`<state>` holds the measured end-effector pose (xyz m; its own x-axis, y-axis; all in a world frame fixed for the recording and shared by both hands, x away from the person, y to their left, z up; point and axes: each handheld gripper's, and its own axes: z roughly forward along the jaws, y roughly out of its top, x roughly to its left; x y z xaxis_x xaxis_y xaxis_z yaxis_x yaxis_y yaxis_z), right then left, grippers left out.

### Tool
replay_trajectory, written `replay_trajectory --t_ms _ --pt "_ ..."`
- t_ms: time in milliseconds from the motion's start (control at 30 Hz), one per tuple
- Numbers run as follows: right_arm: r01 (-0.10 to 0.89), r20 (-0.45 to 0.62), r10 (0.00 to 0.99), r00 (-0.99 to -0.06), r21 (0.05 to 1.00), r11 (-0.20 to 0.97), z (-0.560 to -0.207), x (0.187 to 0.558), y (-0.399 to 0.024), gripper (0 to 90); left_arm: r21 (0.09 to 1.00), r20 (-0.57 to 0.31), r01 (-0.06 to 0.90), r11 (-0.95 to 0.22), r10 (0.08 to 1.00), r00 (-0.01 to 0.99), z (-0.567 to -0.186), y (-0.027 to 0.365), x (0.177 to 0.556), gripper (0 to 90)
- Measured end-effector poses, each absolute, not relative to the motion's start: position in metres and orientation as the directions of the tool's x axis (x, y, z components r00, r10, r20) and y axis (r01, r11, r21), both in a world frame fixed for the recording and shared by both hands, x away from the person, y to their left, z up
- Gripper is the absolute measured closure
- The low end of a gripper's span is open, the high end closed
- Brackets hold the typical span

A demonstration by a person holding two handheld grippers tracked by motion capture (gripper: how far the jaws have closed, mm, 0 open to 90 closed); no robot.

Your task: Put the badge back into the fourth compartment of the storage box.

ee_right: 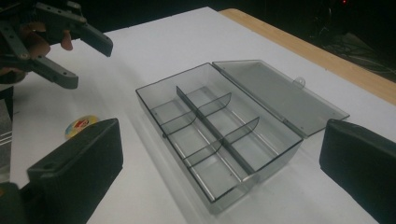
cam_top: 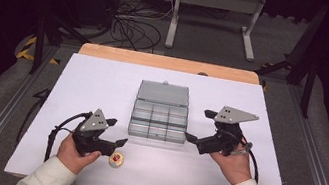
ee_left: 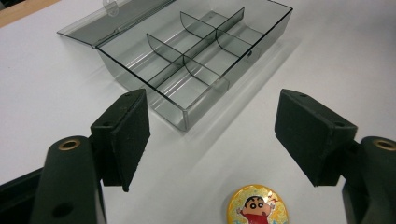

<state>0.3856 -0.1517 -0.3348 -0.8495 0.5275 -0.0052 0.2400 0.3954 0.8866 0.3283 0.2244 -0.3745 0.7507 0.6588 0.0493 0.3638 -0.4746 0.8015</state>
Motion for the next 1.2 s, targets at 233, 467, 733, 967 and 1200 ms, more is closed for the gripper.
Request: replay_trajectory --t_ms 233,467,733,967,1200 --pt "0.266 0.031 0.532 -0.846 0.890 0.371 -0.354 0.373 -0.163 0.1 0.793 0.049 0.376 -0.480 0.664 0.746 -0.377 0.225 0.327 26.9" --pt "0.286 0.042 0.525 -0.850 0.873 0.394 -0.373 0.364 -0.169 0.1 0.781 0.049 0.387 -0.491 0.666 0.744 -0.378 0.225 0.325 26.9" --pt "0.283 0.029 0.517 -0.855 0.863 0.419 -0.385 0.356 -0.169 0.0 0.754 0.034 0.417 -0.508 0.664 0.747 -0.379 0.221 0.326 26.7" --pt "0.281 0.031 0.516 -0.856 0.866 0.414 -0.384 0.355 -0.170 0.0 0.718 -0.018 0.477 -0.507 0.671 0.741 -0.377 0.218 0.326 26.0" --pt "0.284 0.036 0.514 -0.857 0.865 0.413 -0.384 0.356 -0.170 0.0 0.659 -0.039 0.524 -0.540 0.671 0.740 -0.380 0.214 0.325 25.6"
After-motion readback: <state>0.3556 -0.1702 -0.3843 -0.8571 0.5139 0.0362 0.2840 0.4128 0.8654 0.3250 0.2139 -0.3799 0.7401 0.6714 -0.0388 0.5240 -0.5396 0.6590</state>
